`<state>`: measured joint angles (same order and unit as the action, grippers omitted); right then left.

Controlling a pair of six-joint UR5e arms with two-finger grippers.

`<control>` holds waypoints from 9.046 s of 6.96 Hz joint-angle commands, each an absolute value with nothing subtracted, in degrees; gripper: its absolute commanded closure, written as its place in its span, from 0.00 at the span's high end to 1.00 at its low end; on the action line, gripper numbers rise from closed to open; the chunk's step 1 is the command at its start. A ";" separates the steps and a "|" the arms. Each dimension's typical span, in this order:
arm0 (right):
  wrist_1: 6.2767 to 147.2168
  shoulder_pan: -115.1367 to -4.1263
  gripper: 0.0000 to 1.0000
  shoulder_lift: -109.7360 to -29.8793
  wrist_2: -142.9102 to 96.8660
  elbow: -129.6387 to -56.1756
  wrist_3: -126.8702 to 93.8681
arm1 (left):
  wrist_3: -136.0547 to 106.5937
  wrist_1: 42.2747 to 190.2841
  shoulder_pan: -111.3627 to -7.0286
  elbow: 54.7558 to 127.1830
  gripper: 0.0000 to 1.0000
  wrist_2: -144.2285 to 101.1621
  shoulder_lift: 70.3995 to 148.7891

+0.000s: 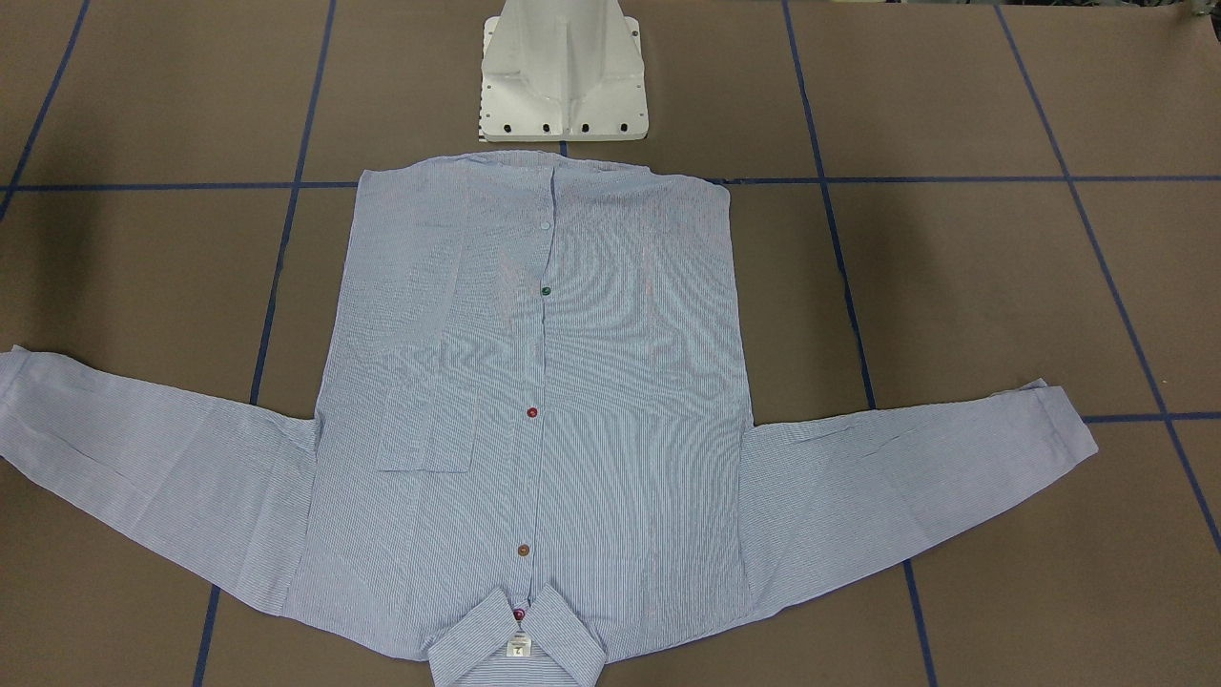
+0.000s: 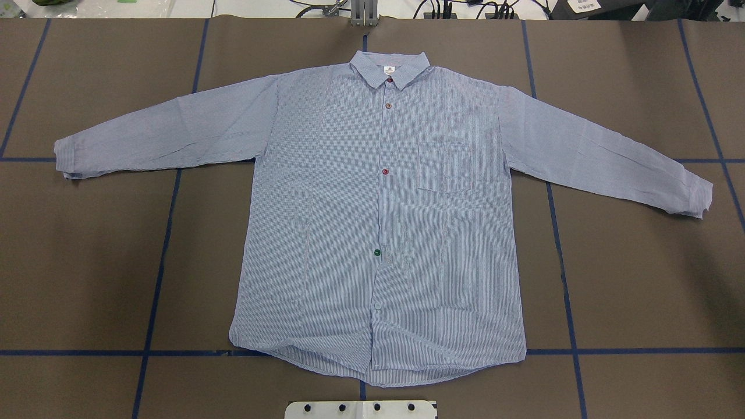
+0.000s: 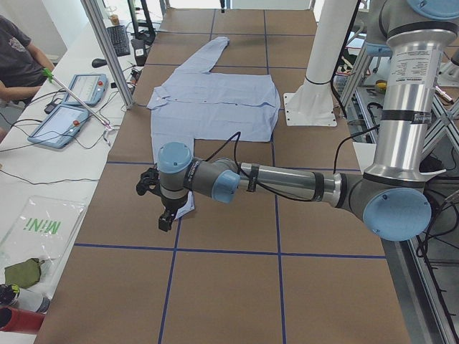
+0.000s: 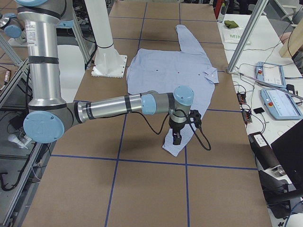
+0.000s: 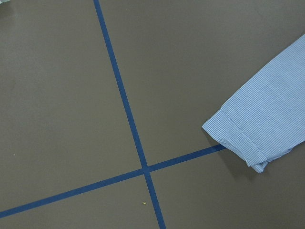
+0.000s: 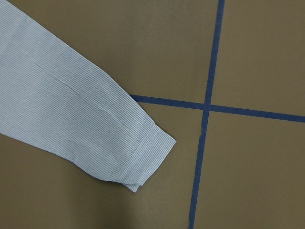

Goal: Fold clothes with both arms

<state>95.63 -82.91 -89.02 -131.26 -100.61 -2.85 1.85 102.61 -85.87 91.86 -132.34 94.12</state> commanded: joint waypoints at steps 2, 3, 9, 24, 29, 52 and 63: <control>95.54 -83.32 1.00 -89.39 -130.96 -100.55 -2.81 | 2.11 103.01 -85.96 92.11 1.00 -132.10 93.52; 95.54 -82.97 1.00 -88.78 -130.96 -103.68 -2.99 | 2.02 103.09 -86.04 92.54 1.00 -132.62 93.34; 82.97 -77.79 1.00 -91.76 -136.12 -97.92 -8.75 | 2.11 103.53 -85.87 93.87 1.00 -132.80 92.02; 58.18 -66.62 0.66 -92.20 -131.40 -82.35 -53.96 | -1.41 106.61 -85.52 93.43 0.99 -134.65 92.37; 58.18 -66.27 0.00 -92.20 -131.40 -82.27 -54.76 | -1.41 106.61 -85.52 93.52 0.99 -134.56 92.29; 61.61 -38.41 0.18 -27.25 -111.18 -59.06 -84.90 | -1.49 106.61 -85.52 93.78 0.99 -134.74 91.85; 62.58 -44.99 1.00 -49.47 -117.59 -82.43 -88.68 | -45.03 136.70 -70.68 75.09 0.84 -135.00 95.97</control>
